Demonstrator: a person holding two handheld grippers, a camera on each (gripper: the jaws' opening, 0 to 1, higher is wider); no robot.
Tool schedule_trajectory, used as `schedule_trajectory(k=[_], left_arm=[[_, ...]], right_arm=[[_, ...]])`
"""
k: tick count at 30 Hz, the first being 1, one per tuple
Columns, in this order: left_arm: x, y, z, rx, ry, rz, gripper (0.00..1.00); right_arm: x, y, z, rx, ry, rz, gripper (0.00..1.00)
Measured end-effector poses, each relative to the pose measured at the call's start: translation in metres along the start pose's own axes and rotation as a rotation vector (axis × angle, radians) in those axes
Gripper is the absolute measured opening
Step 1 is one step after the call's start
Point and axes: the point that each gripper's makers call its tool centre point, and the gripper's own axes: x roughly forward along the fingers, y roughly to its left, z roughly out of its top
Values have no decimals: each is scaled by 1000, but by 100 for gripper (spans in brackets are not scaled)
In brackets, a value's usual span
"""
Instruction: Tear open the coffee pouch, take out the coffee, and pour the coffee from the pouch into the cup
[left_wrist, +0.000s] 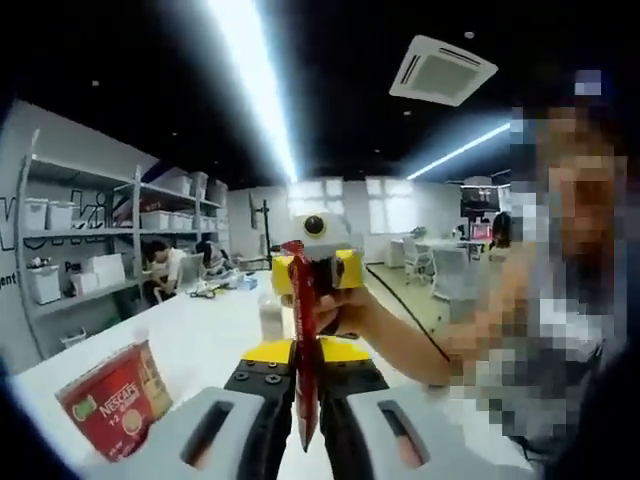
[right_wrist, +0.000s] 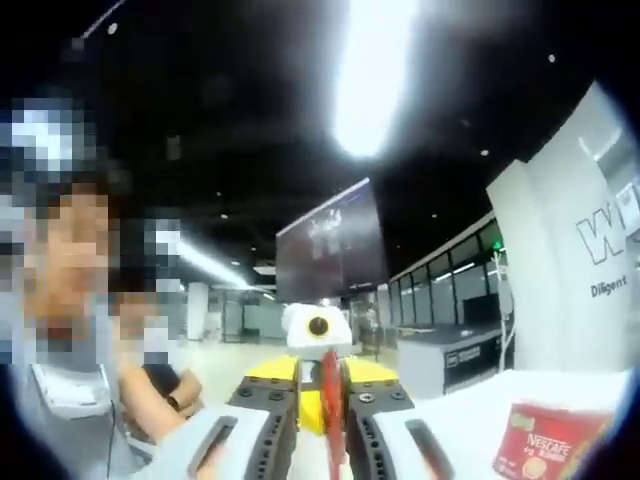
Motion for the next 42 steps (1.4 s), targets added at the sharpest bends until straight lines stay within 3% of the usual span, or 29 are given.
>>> schedule_trajectory(k=[3,7,9,12,14,17,19,22,24,26,27,28,30,33,36,39,40,42], left_arm=[[4,6,-7,0,34,27,10],[5,10,-12,9,61,45,11],[5,21,-11,49,43,96,12],[5,42,-10,92,37,200,15],[5,51,-10,106,47,258,23],[2,68,-10,130,105,394,31],[4,71,-11,108,139,450,35],[8,75,-17,134,205,511,36],[8,83,-14,190,218,584,34],[9,86,-14,204,221,619,29],[6,89,-15,218,236,644,21],[7,88,-16,219,240,638,15],[6,85,-14,211,223,613,13],[4,76,-9,189,184,555,12],[1,63,-6,120,146,453,11],[-3,37,-3,50,83,262,11],[-4,31,-3,27,73,215,11],[-5,7,1,0,27,55,11]], right_arm=[[1,-15,-7,-30,40,-76,10],[2,-23,-11,-11,53,-99,5],[1,-34,-10,-4,55,-163,3],[-1,-54,-10,-46,59,-317,2],[-3,-67,-9,-91,65,-409,2],[-2,-78,-8,-172,60,-507,2],[0,-82,-5,-227,38,-562,2],[4,-83,-6,-253,27,-592,2],[4,-84,-4,-247,9,-597,2],[5,-83,-3,-238,-5,-598,2],[5,-82,-2,-239,-9,-597,2],[5,-82,-2,-239,-8,-595,2],[5,-79,-1,-245,-5,-584,2],[8,-69,3,-223,-16,-506,3],[13,-51,3,-176,-29,-341,11],[12,-36,0,-117,-16,-205,28],[11,-32,0,-109,-18,-174,28],[9,-20,-1,-77,-23,-99,29]])
